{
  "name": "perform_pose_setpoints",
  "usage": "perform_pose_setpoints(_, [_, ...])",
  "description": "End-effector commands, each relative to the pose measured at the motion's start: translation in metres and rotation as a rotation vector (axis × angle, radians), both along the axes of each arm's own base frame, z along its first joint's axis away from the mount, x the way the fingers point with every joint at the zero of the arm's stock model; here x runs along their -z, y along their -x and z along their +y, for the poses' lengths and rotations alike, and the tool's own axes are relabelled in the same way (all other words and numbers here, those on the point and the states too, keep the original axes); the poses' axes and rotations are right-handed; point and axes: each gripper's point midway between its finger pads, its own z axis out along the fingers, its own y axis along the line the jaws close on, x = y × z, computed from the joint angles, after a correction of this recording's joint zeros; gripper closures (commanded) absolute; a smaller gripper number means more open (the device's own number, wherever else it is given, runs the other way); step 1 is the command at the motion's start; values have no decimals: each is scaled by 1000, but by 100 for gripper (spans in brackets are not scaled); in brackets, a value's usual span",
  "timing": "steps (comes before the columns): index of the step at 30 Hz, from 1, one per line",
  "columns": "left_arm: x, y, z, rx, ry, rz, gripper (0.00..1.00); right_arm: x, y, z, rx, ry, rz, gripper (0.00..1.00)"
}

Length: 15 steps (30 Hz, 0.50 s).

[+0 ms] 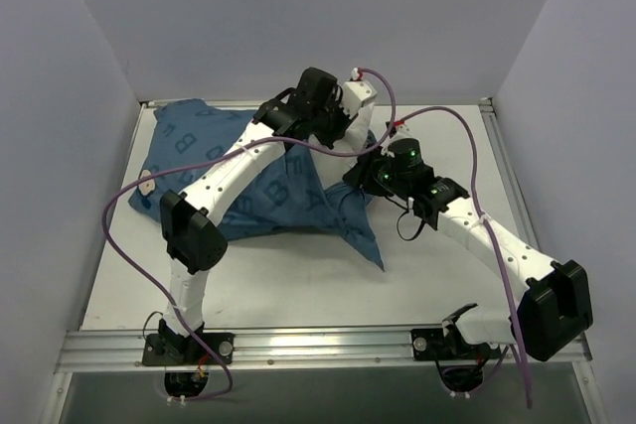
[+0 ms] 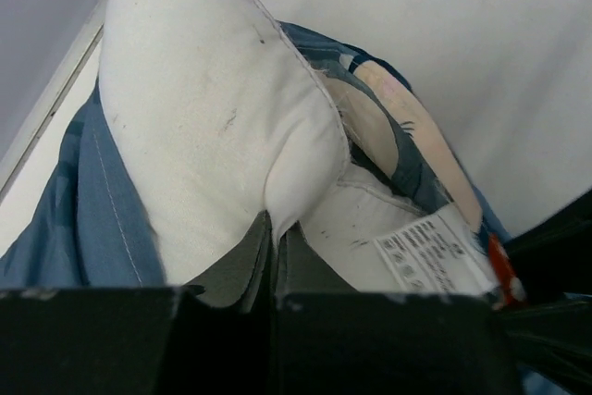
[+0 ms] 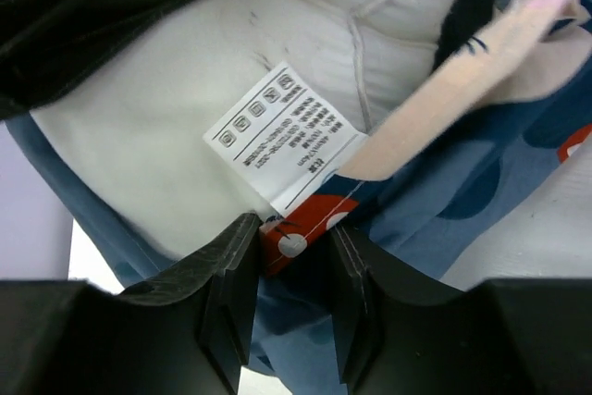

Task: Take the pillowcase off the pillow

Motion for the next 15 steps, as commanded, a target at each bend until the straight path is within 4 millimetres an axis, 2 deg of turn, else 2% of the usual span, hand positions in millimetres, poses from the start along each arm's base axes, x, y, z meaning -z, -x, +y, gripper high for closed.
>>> perform_pose_setpoints(1, [-62,-51,33,-149,90,-173,98,13,14,-17,48,50,36,68])
perform_pose_setpoints(3, [-67,-65,47,-195,91,-196,98,19,24,-19,42,41,58,72])
perform_pose_setpoints(4, [-65,-74,57,-218,85,-197,98,32,33,-23,43,45,84,76])
perform_pose_setpoints(6, [-71,-78,62,-227,99,-203,98,42,40,-21,45,9,111,85])
perform_pose_setpoints(7, [-73,-79,65,-233,103,-205,98,59,47,-23,46,14,149,88])
perform_pose_setpoints(8, [-73,-80,66,-230,98,-210,98,64,50,-21,41,7,166,89])
perform_pose_setpoints(11, [-77,-86,76,-255,90,-227,98,72,57,-23,40,15,191,89])
perform_pose_setpoints(14, [-82,-89,84,-266,113,-220,98,76,58,-28,39,48,186,100])
perform_pose_setpoints(15, [-87,-86,84,-258,125,-217,98,80,57,-28,35,58,186,100])
